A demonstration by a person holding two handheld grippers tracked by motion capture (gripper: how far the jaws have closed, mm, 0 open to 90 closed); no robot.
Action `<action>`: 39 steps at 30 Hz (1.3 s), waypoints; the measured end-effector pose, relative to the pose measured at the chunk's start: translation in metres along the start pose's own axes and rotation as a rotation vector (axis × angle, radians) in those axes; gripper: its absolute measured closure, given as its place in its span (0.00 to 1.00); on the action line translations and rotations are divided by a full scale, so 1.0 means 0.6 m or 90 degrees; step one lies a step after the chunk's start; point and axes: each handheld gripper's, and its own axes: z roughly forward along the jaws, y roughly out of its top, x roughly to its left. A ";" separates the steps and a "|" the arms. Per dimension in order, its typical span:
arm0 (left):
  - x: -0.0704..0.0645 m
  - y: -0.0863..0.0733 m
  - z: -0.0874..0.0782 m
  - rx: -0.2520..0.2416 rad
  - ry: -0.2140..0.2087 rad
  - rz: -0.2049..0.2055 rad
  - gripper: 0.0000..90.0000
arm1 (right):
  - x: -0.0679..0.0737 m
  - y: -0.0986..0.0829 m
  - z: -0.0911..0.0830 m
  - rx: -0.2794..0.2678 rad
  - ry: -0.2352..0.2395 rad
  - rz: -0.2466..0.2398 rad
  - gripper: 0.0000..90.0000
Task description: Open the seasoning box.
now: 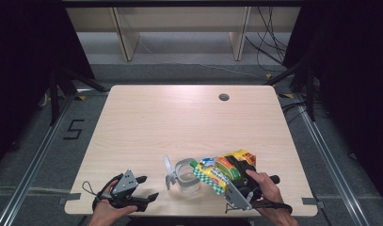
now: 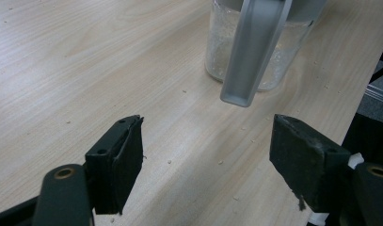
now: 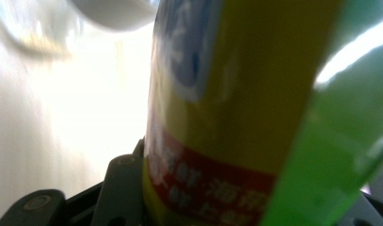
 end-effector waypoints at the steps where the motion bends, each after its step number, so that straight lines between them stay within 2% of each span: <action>1: 0.000 0.000 0.000 0.000 0.000 0.000 0.29 | 0.001 0.002 -0.001 0.006 -0.006 -0.016 0.61; 2: 0.000 0.000 0.000 -0.001 0.000 0.001 0.29 | -0.009 0.007 -0.002 0.012 -0.017 -0.107 0.61; 3: 0.000 0.000 0.000 -0.001 0.000 0.001 0.29 | -0.009 0.007 -0.002 0.012 -0.017 -0.107 0.61; 4: 0.000 0.000 0.000 -0.004 0.001 0.002 0.29 | -0.004 0.006 -0.002 0.020 -0.017 -0.089 0.61; 5: 0.000 0.000 0.000 -0.004 0.002 0.002 0.29 | -0.001 0.012 -0.002 0.033 -0.023 -0.121 0.61; 7: 0.000 0.000 0.000 0.000 0.000 0.001 0.29 | 0.002 0.012 -0.003 0.043 -0.025 -0.113 0.61; 8: 0.000 0.000 0.000 0.000 0.001 0.001 0.29 | -0.007 0.016 0.000 0.025 -0.032 -0.178 0.61; 9: 0.000 0.000 0.000 0.000 0.001 0.001 0.29 | -0.002 0.015 -0.001 0.033 -0.033 -0.160 0.61; 12: 0.000 0.000 0.000 0.000 -0.001 0.001 0.29 | 0.002 0.018 0.000 0.042 -0.037 -0.185 0.61; 13: 0.000 0.000 0.000 0.000 0.000 0.001 0.29 | -0.001 0.021 0.001 0.040 -0.038 -0.211 0.61; 14: 0.000 0.000 0.000 0.000 0.001 0.002 0.29 | -0.001 0.022 0.000 0.044 -0.039 -0.216 0.61; 16: 0.000 0.000 0.000 0.000 0.001 0.001 0.29 | 0.004 0.021 0.000 0.057 -0.040 -0.204 0.61; 17: 0.000 0.000 0.000 0.000 0.001 0.002 0.29 | -0.004 0.025 0.002 0.043 -0.044 -0.253 0.61; 19: 0.000 0.001 0.000 0.002 0.002 0.000 0.29 | -0.006 0.028 0.003 0.065 -0.061 -0.304 0.62; 20: 0.001 0.001 -0.001 0.001 0.003 0.002 0.29 | -0.006 0.028 0.003 0.065 -0.061 -0.304 0.62; 21: 0.001 0.001 -0.001 0.003 0.005 0.004 0.29 | -0.008 0.028 0.005 0.065 -0.064 -0.318 0.62; 22: 0.003 0.001 0.000 0.003 0.005 0.012 0.29 | -0.005 0.026 0.003 0.080 -0.064 -0.297 0.62; 23: 0.004 0.002 -0.001 0.004 0.005 0.022 0.29 | -0.007 0.028 0.001 0.092 -0.060 -0.297 0.63; 25: 0.004 0.002 -0.001 0.003 0.006 0.021 0.29 | -0.009 0.031 0.002 0.091 -0.065 -0.315 0.63; 26: 0.004 0.002 -0.001 0.003 0.005 0.021 0.29 | -0.011 0.034 0.002 0.096 -0.067 -0.336 0.63; 29: 0.005 0.002 -0.002 0.009 0.008 0.025 0.29 | -0.009 0.035 0.006 0.095 -0.064 -0.354 0.63; 30: 0.005 0.002 -0.001 0.008 0.006 0.022 0.29 | -0.013 0.039 0.007 0.091 -0.060 -0.385 0.63; 31: 0.005 0.002 -0.001 0.008 0.006 0.022 0.29 | -0.010 0.039 0.008 0.095 -0.055 -0.374 0.63; 32: 0.005 0.002 -0.001 0.007 0.006 0.021 0.29 | -0.011 0.043 0.007 0.098 -0.059 -0.386 0.63; 34: 0.003 0.001 0.000 0.001 0.003 0.011 0.29 | -0.011 0.045 0.007 0.104 -0.054 -0.389 0.63; 36: 0.003 0.001 0.002 -0.004 0.004 0.011 0.29 | -0.012 0.045 0.006 0.106 -0.050 -0.389 0.63; 37: 0.005 0.001 0.000 0.002 0.005 0.018 0.29 | -0.013 0.046 0.006 0.108 -0.051 -0.393 0.63; 39: 0.005 0.001 0.001 0.000 0.006 0.017 0.29 | -0.018 0.049 0.005 0.105 -0.052 -0.410 0.63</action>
